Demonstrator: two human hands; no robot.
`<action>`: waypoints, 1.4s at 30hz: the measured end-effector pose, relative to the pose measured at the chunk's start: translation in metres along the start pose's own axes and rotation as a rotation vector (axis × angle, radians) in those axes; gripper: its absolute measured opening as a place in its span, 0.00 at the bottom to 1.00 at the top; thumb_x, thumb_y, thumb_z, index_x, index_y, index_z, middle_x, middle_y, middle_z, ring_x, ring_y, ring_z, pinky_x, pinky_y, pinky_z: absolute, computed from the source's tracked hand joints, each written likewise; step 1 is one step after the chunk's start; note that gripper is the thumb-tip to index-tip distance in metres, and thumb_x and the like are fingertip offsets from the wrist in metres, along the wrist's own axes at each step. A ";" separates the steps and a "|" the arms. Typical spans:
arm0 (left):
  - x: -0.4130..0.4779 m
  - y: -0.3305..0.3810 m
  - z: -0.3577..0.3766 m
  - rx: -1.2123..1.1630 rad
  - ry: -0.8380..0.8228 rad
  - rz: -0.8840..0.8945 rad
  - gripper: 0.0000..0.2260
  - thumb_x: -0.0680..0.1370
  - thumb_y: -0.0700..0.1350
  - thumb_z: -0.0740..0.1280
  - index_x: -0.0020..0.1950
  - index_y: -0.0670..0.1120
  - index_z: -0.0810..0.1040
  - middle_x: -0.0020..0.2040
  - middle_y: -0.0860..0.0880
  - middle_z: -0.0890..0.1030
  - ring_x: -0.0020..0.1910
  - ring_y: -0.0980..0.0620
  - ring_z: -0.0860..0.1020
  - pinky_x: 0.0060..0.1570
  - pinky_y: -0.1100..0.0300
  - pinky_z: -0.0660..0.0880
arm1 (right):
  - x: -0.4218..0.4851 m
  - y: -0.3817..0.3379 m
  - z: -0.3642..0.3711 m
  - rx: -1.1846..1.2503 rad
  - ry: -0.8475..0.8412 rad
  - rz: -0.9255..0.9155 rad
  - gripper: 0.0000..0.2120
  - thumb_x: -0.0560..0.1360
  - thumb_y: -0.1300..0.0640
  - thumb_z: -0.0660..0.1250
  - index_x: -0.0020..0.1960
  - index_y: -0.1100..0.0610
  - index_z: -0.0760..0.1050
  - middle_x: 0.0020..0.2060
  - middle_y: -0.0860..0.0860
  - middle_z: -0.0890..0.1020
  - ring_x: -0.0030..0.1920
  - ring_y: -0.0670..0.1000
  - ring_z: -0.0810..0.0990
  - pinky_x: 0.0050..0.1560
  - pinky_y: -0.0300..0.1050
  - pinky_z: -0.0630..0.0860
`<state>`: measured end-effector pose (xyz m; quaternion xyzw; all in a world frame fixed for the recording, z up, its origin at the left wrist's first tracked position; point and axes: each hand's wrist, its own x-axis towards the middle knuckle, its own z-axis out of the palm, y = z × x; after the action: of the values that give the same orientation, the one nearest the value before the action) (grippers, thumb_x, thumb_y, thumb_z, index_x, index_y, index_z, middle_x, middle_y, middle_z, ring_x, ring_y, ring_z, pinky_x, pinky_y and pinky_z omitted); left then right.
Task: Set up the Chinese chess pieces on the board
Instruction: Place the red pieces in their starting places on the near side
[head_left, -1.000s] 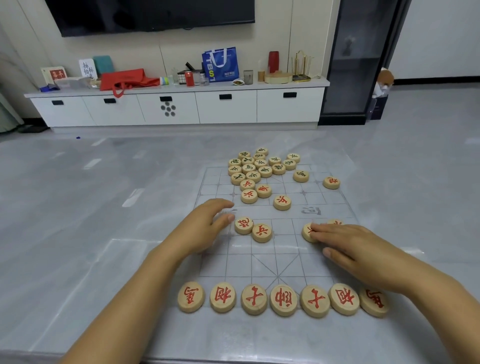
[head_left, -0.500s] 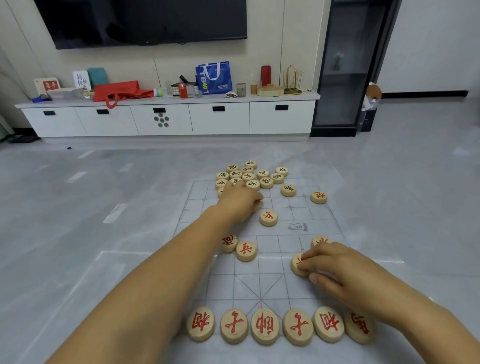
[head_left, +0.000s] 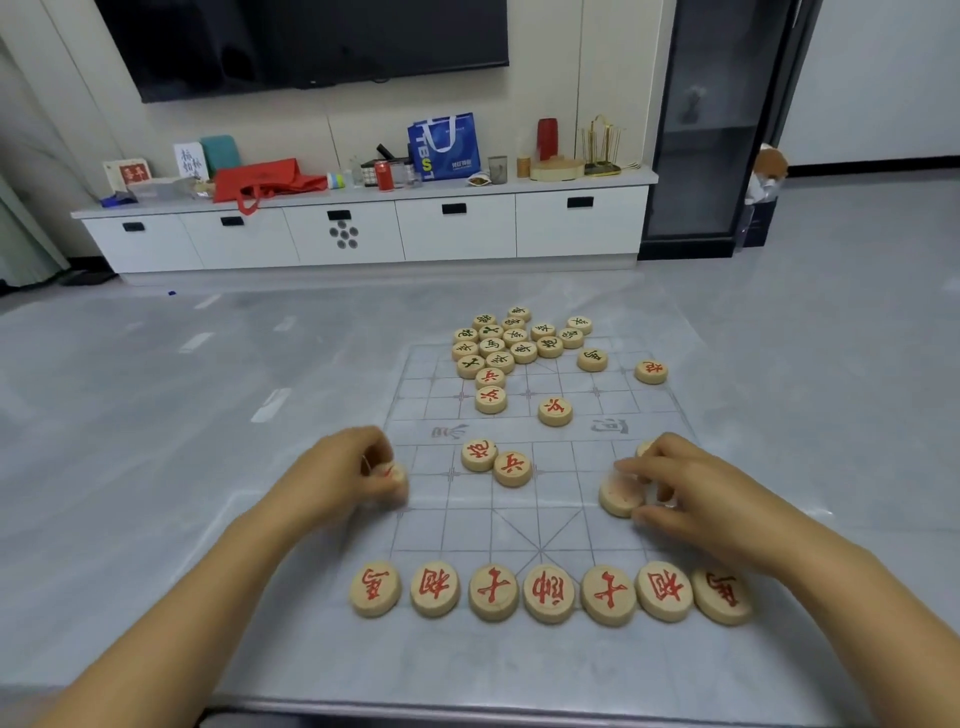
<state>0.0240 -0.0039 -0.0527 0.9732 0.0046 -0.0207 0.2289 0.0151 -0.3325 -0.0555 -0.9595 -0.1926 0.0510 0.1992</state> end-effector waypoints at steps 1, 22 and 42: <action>-0.009 -0.004 0.003 0.000 -0.008 -0.011 0.11 0.69 0.51 0.73 0.46 0.50 0.74 0.44 0.53 0.76 0.43 0.53 0.74 0.43 0.60 0.72 | 0.001 0.001 0.001 -0.004 -0.001 0.010 0.22 0.75 0.51 0.64 0.68 0.47 0.65 0.47 0.38 0.66 0.43 0.40 0.70 0.49 0.35 0.69; -0.057 -0.052 -0.011 -0.085 -0.151 0.147 0.22 0.74 0.44 0.69 0.60 0.64 0.66 0.54 0.59 0.69 0.54 0.59 0.69 0.49 0.72 0.66 | -0.069 0.084 -0.014 0.068 0.199 0.337 0.36 0.39 0.17 0.57 0.44 0.29 0.69 0.29 0.49 0.77 0.40 0.40 0.77 0.31 0.42 0.74; -0.083 -0.063 -0.016 -0.088 -0.158 0.096 0.16 0.65 0.46 0.77 0.47 0.57 0.76 0.47 0.55 0.78 0.46 0.54 0.75 0.43 0.66 0.71 | -0.085 0.052 -0.018 0.080 -0.087 0.289 0.43 0.34 0.18 0.57 0.43 0.40 0.71 0.38 0.43 0.80 0.39 0.36 0.75 0.38 0.41 0.75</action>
<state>-0.0593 0.0602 -0.0632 0.9567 -0.0594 -0.0860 0.2716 -0.0418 -0.4160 -0.0577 -0.9654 -0.0588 0.1284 0.2192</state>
